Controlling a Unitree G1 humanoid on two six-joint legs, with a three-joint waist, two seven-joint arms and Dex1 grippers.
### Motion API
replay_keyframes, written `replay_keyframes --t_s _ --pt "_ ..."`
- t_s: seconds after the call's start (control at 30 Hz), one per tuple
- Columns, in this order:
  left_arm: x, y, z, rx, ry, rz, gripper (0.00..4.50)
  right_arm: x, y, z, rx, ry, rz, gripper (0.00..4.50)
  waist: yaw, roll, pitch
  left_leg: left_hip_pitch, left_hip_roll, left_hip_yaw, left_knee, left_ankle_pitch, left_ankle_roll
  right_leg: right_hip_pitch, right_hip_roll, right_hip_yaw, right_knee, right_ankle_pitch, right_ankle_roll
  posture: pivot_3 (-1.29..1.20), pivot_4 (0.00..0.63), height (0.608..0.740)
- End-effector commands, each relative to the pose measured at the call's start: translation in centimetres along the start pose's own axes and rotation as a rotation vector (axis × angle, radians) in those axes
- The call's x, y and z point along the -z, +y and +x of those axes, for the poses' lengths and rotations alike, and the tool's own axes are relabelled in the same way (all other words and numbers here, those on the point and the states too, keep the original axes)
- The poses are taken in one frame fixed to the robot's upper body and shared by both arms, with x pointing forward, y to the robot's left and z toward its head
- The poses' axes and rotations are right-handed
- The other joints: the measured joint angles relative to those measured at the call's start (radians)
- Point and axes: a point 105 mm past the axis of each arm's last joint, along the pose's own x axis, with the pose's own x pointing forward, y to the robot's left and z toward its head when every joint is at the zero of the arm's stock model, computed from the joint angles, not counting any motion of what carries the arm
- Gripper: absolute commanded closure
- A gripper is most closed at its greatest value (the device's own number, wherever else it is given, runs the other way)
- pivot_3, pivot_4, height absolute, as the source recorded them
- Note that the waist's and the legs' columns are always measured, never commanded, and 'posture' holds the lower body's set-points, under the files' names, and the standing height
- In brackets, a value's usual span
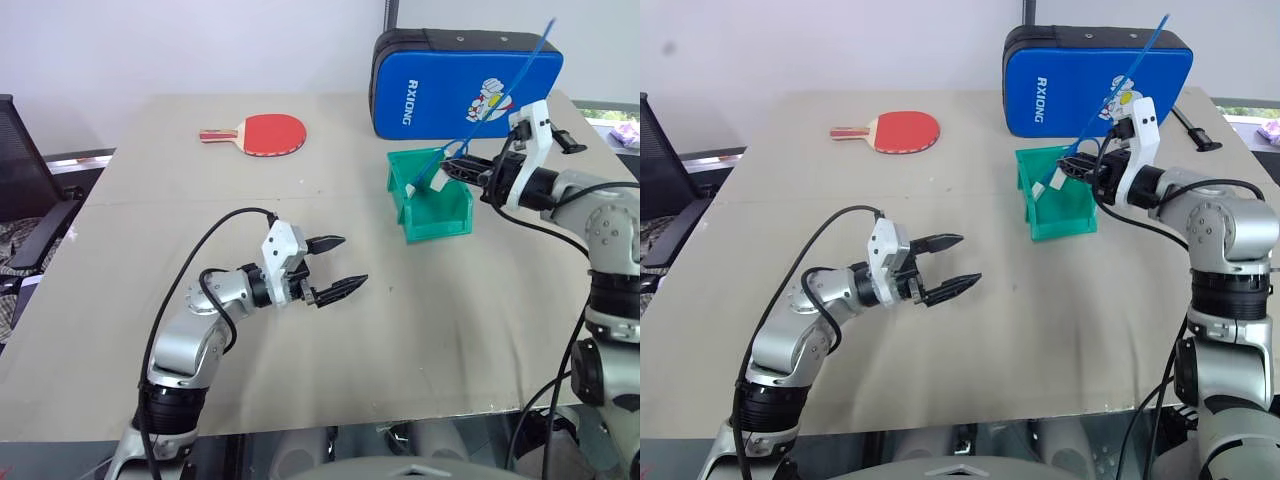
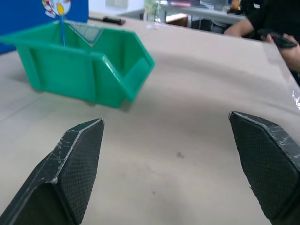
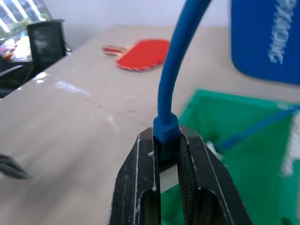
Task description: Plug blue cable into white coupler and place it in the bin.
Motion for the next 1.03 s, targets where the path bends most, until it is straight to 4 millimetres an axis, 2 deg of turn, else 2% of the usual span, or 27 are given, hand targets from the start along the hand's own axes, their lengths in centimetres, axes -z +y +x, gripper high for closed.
replay_keyframes --t_s 0.03,0.07,0.1,0.17,0.23,0.33,0.4,0.5,0.57,0.73,0.8,0.93,1.03 --pt "-1.2 -0.1 -0.2 -0.025 -0.053 0.046 0.05 0.7 -1.7 1.4 0.019 0.048 -0.004 4.09 -0.002 0.000 0.000 0.000 0.000 0.000 0.000 0.000 0.000 0.000 0.000 0.000 0.000 0.000 0.000 0.00 0.150 0.731" --pt "-1.2 -0.1 -0.2 -0.030 -0.055 0.047 0.00 1.2 -2.3 1.9 0.035 0.061 0.014 3.67 -0.003 0.000 0.000 0.000 0.000 0.000 0.000 0.000 0.000 0.000 0.000 0.000 0.000 0.000 0.000 0.00 0.150 0.731" --pt "-1.1 -0.1 -0.2 -0.038 -0.059 0.049 0.00 2.0 -2.8 2.4 0.054 0.096 -0.011 3.44 -0.004 0.000 0.000 0.000 0.000 0.000 0.000 0.000 0.000 0.000 0.000 0.001 0.000 0.001 0.002 0.00 0.150 0.731" --pt "-1.2 -0.1 -0.4 -0.060 -0.073 0.045 0.00 2.2 -3.7 2.5 0.072 0.109 -0.021 2.43 -0.004 0.000 0.000 -0.001 0.000 0.000 -0.001 0.000 0.000 -0.001 0.000 0.001 -0.001 0.002 0.004 0.00 0.150 0.731" --pt "-1.2 -0.2 -0.5 -0.076 -0.084 0.038 0.00 1.3 -4.2 1.6 0.079 0.078 -0.038 1.36 0.000 0.000 0.000 -0.002 0.000 0.000 -0.001 0.000 0.000 -0.001 0.000 0.001 -0.001 0.002 0.004 0.00 0.150 0.731" --pt "-1.1 -0.3 -0.7 -0.085 -0.085 0.031 0.00 -0.1 -4.2 -0.6 0.058 0.014 -0.102 0.03 0.009 0.002 0.001 -0.007 0.000 -0.001 -0.001 0.000 0.000 -0.004 -0.002 -0.002 -0.002 0.003 0.004 0.00 0.150 0.731" --pt "-1.1 -0.2 -1.0 -0.094 -0.084 0.024 0.00 -0.7 -3.3 -2.7 0.031 -0.034 -0.210 0.03 0.020 0.002 0.001 -0.009 0.000 -0.003 -0.001 0.000 0.000 -0.004 -0.002 -0.004 -0.004 0.003 0.004 0.00 0.150 0.731" --pt "-0.9 -0.1 -1.4 -0.104 -0.067 0.017 0.00 -1.3 -0.9 -5.7 -0.030 -0.121 -0.242 0.03 0.025 0.002 0.001 -0.009 0.000 -0.006 -0.001 -0.001 0.001 -0.004 -0.002 -0.005 -0.005 0.002 0.005 0.00 0.150 0.731" --pt "-0.5 0.1 -2.0 -0.110 -0.041 -0.004 0.00 -0.5 0.8 -7.8 -0.028 -0.129 -0.315 0.03 0.025 0.002 0.001 -0.009 0.000 -0.007 -0.001 -0.001 0.001 -0.004 -0.002 -0.005 -0.004 0.002 0.005 0.00 0.150 0.731" --pt "0.6 0.4 -4.8 -0.126 0.059 -0.024 0.00 3.3 3.5 -12.1 0.105 -0.058 -0.508 0.03 0.022 0.002 0.002 -0.007 0.001 -0.008 0.000 -0.001 0.001 -0.003 -0.001 -0.006 -0.003 -0.001 0.009 0.00 0.150 0.731" --pt "0.9 0.8 -6.3 -0.151 0.097 -0.036 0.00 5.5 4.3 -13.8 0.134 0.011 -0.555 0.03 0.022 0.002 0.002 -0.006 0.001 -0.008 0.000 -0.001 0.001 -0.003 -0.001 -0.006 -0.002 -0.003 0.009 0.00 0.150 0.731" --pt "1.3 0.6 -8.5 -0.169 0.163 -0.058 0.00 8.9 4.7 -16.9 0.197 0.103 -0.531 0.03 0.023 0.002 0.002 -0.003 0.001 -0.006 0.000 -0.001 0.001 -0.001 -0.001 -0.005 -0.001 -0.005 0.006 0.00 0.150 0.731" --pt "1.4 0.3 -9.3 -0.152 0.185 -0.082 0.00 10.8 4.4 -18.3 0.219 0.180 -0.521 0.03 0.023 0.002 0.002 0.000 0.001 -0.003 0.001 -0.001 0.001 0.000 -0.003 -0.003 -0.001 -0.005 0.006 0.00 0.150 0.731"
